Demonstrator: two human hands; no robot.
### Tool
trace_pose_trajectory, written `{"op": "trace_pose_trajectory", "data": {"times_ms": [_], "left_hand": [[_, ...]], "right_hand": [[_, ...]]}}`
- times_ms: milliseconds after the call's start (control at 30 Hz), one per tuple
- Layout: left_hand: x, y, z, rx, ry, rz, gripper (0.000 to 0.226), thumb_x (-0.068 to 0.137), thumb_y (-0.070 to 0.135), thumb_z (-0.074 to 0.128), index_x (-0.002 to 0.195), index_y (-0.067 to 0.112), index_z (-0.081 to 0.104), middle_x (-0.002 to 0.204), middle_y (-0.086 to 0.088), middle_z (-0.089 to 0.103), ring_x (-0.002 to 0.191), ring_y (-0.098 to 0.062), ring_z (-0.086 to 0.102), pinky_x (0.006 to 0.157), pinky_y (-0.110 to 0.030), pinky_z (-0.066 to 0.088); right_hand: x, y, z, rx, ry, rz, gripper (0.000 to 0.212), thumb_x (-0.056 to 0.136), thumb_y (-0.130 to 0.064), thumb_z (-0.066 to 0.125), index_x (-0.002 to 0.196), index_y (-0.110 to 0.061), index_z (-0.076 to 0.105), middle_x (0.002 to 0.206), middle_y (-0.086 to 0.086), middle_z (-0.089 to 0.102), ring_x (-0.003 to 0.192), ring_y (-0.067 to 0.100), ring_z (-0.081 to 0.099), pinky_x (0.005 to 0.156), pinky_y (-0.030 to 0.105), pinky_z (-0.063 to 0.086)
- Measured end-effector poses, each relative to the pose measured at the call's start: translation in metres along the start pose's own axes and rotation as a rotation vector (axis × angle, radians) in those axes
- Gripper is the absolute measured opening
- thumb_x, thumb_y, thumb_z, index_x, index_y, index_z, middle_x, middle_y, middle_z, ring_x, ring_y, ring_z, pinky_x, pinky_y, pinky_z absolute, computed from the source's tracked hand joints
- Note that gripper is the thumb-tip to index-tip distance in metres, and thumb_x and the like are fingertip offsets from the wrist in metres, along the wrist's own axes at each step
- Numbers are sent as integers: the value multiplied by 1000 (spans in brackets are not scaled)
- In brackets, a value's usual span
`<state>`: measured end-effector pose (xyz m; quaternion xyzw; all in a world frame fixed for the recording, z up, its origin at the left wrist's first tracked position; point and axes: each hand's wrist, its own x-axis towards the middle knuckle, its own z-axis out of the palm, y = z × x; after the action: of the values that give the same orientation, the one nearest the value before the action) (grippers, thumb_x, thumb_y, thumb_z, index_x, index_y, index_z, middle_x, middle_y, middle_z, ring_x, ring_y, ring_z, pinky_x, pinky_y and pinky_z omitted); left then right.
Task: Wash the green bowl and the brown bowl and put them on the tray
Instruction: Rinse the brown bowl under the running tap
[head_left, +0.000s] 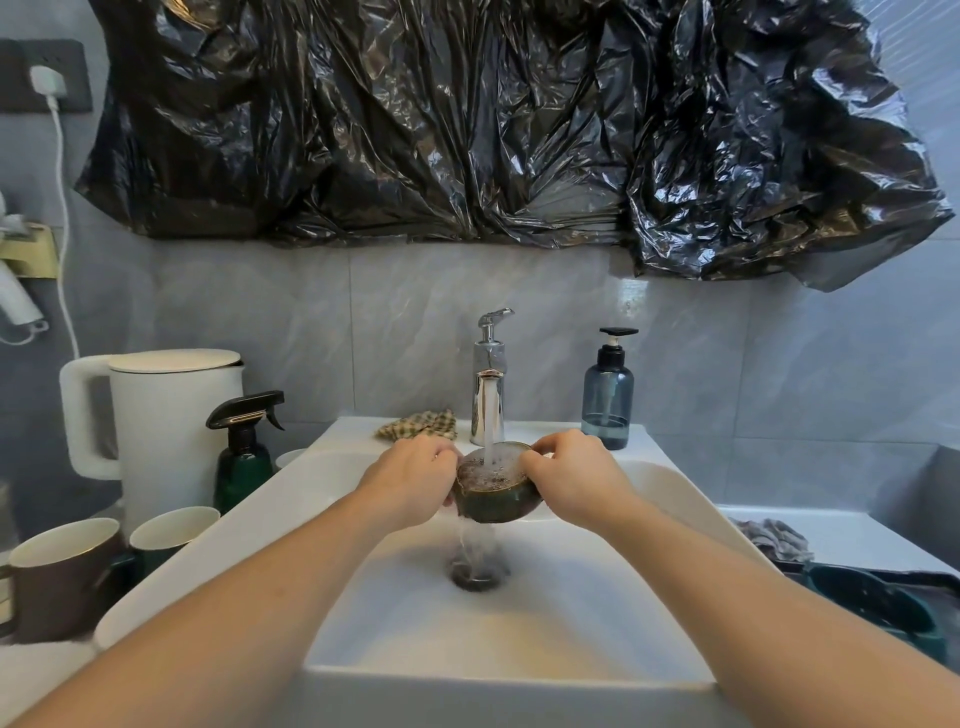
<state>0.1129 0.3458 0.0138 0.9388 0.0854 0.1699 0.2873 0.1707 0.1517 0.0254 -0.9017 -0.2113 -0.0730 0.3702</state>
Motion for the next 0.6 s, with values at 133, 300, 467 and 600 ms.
{"op": "trace_pose_trajectory", "data": {"times_ms": [133, 300, 467, 600], "left_hand": [[1, -2, 1, -13, 25, 19, 37, 99, 29, 38, 84, 17, 69, 75, 3, 69, 74, -25, 64, 68, -41, 53], [3, -2, 5, -21, 11, 17, 28, 98, 33, 47, 76, 28, 64, 74, 3, 67, 67, -24, 63, 64, -37, 50], [3, -3, 4, -46, 52, 71, 26, 99, 30, 49, 77, 30, 62, 64, 7, 63, 64, -20, 59, 62, -35, 45], [0, 0, 5, 21, 113, 117, 26, 104, 33, 48, 80, 34, 58, 71, 9, 64, 69, -19, 60, 61, -35, 41]], "right_hand": [[-1, -1, 0, -7, 16, -41, 30, 94, -34, 52, 108, -21, 75, 91, 1, 73, 80, 18, 68, 74, 40, 62], [-2, -2, 3, 8, 5, -104, 32, 92, -37, 53, 110, -28, 77, 87, -2, 76, 76, 18, 71, 68, 40, 63], [-2, -1, 2, 3, 11, -161, 33, 96, -31, 50, 117, -33, 75, 88, -5, 76, 71, 15, 68, 57, 33, 57], [-2, 2, 2, 25, 34, -200, 37, 99, -29, 50, 127, -40, 70, 84, -9, 75, 66, 12, 67, 54, 29, 55]]}}
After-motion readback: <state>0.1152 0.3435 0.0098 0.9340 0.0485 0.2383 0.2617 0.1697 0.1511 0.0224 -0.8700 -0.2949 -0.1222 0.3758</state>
